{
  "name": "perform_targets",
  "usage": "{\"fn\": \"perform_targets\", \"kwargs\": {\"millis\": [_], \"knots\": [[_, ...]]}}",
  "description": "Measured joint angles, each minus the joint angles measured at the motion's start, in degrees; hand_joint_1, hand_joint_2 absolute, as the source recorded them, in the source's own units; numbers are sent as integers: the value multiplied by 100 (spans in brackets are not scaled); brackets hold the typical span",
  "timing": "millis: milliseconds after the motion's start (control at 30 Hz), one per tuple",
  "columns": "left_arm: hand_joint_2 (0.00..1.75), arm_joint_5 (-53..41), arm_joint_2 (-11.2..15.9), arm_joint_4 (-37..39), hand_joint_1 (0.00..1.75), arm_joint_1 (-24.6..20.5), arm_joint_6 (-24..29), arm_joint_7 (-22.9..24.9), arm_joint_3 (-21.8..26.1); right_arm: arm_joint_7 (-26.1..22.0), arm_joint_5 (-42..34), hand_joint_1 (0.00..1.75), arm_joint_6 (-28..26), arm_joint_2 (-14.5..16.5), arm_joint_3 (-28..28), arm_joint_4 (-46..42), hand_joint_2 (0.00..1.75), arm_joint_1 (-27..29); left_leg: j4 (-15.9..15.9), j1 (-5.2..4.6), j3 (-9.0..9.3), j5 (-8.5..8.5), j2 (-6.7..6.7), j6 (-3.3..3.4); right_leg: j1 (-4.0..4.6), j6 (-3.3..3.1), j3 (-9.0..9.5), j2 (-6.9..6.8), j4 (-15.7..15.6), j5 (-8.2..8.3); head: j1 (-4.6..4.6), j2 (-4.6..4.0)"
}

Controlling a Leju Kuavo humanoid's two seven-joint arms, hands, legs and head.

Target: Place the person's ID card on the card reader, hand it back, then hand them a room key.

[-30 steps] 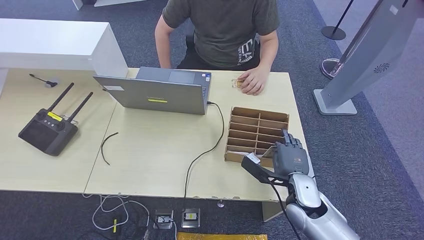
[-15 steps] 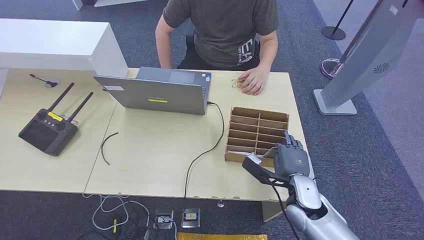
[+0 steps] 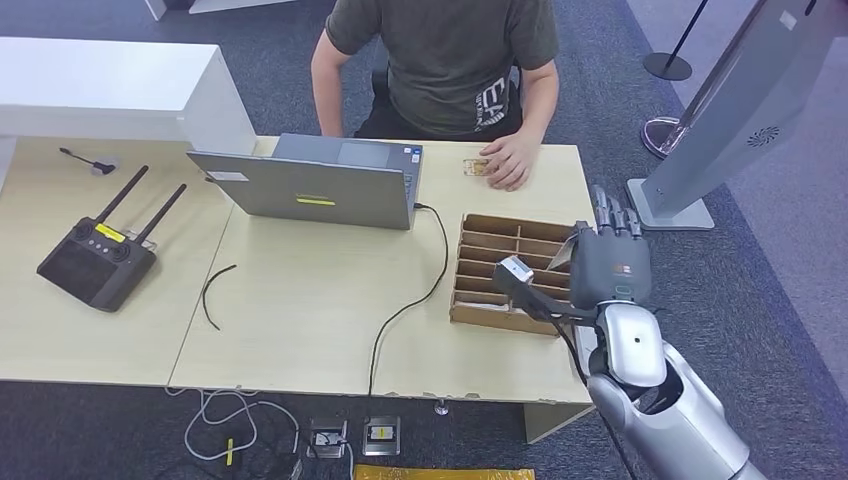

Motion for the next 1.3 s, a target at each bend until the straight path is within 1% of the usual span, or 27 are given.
{"fn": "perform_targets", "kwargs": {"millis": [233, 333, 467, 600, 700, 867, 1033, 1100, 1167, 1233, 1300], "knots": [[0, -14, -8, 0, 0, -1, 0, -2, 0, 16, 121, 175, -29, -88, -23, -430, 175, -57, 0, 0, -3, 0, 0, 0, 0, 0, -1, 3, 1, 0, 0, 0], [0, -25, -24, -1, 0, -3, 1, -13, 0, 6, 206, 175, -58, -97, -23, -611, 175, -259, 0, 0, -2, 0, 1, 0, 0, 0, -1, 7, 0, 0, -1, 0], [0, -22, -44, -5, 0, -4, 10, -51, 4, -81, 51, 175, -156, -80, 14, -715, 175, -464, 0, 2, -2, 0, -2, 0, 1, 0, 3, -1, 1, 0, 1, 0], [0, -12, -49, -33, 0, 1, 15, -65, 28, -147, -250, 175, -396, -1, 91, -640, 175, -526, 0, 3, -5, 0, -3, 0, 2, 0, 2, -1, 2, 0, -1, 0], [0, -8, -49, -49, 0, 9, 14, -64, 55, -170, -475, 175, -469, 74, 157, -456, 175, -598, 0, 5, -7, 0, -5, 0, 3, -1, 2, -4, 2, 0, 0, 0], [0, -67, -46, -68, 0, 31, -2, 0, 59, -119, -643, 175, -460, 166, 279, -152, 175, -745, 0, 5, -7, 0, -8, 0, 3, -1, 2, -7, 1, -1, 0, 0], [0, -115, -39, -101, 0, 33, -55, 92, 59, 38, -731, 172, -241, 186, 386, 36, 175, -903, 0, 4, -7, 0, -10, 0, 3, -1, 1, -10, 1, -1, 0, -1], [0, -97, -34, -120, 0, 39, -62, 98, 60, 84, -683, 85, -148, 188, 421, 127, 175, -977, 0, 4, -7, 0, -10, 0, 3, -1, 1, -10, 1, -1, -1, 0], [0, -69, -28, -139, 0, 48, -58, 98, 61, 154, -461, 0, -8, 190, 444, 228, 87, -1040, 0, 5, -8, 0, -11, 0, 4, -1, 1, -11, 1, -1, -1, 0], [0, -48, -27, -142, 0, 57, -50, 98, 61, 214, -150, 0, 166, 188, 467, 301, 0, -1080, 0, 5, -8, 0, -11, -1, 4, -1, 1, -10, 1, -1, 0, 0], [0, -11, -27, -143, 0, 66, -32, 98, 62, 202, 61, 0, 263, 187, 495, 372, 0, -1103, 0, 5, -8, 0, -10, -1, 4, -1, 0, -9, 1, -1, 1, 0]]}}
